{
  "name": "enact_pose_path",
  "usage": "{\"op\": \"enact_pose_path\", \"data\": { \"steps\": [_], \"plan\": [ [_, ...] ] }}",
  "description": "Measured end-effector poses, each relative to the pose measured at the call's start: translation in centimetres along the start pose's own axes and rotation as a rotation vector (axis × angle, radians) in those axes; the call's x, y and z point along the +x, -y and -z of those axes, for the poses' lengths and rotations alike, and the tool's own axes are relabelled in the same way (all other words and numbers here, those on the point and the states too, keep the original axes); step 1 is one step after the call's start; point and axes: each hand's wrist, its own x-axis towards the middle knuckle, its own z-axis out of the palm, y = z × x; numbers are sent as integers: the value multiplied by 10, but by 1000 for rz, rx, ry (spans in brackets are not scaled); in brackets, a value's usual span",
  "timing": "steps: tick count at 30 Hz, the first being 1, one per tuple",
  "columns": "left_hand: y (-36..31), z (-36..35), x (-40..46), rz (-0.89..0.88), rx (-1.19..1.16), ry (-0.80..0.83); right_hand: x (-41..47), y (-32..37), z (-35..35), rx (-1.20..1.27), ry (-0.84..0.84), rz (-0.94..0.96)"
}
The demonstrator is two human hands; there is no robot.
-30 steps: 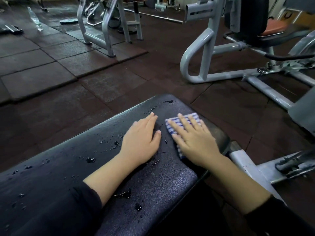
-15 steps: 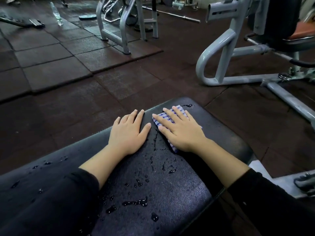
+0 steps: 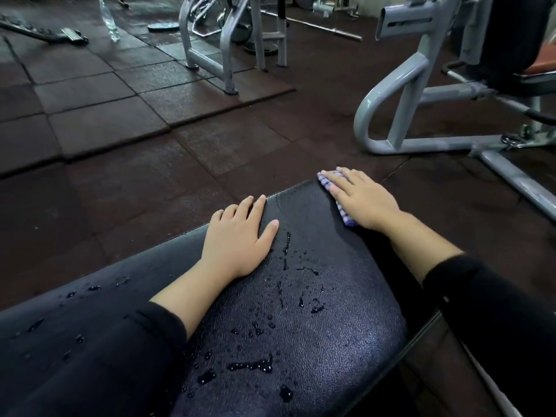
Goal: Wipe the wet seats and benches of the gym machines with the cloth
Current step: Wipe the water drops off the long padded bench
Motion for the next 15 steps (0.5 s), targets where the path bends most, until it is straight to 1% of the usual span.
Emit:
{"op": "enact_pose_path", "data": {
  "steps": [1, 2, 5, 8, 10, 12, 14, 15],
  "plan": [
    [0, -1, 0, -1, 3, -2, -11, 6, 0, -50, 15, 60],
    [0, -1, 1, -1, 5, -2, -20, 17, -2, -79, 37, 80],
    [0, -1, 2, 1, 2, -5, -32, 57, -11, -13, 23, -14],
    [0, -1, 2, -2, 7, -10, 0, 90, -11, 46, -3, -10],
    [0, -1, 1, -6, 16, -18, 30, 84, -10, 1, 0, 42],
    [1, -2, 0, -8, 10, -21, 51, 64, -6, -83, 44, 97],
    [2, -2, -1, -5, 3, -23, 55, 38, -1, -107, 78, 64],
    [2, -2, -1, -7, 4, -26, 52, 22, 1, -99, 53, 59]
  ]
}}
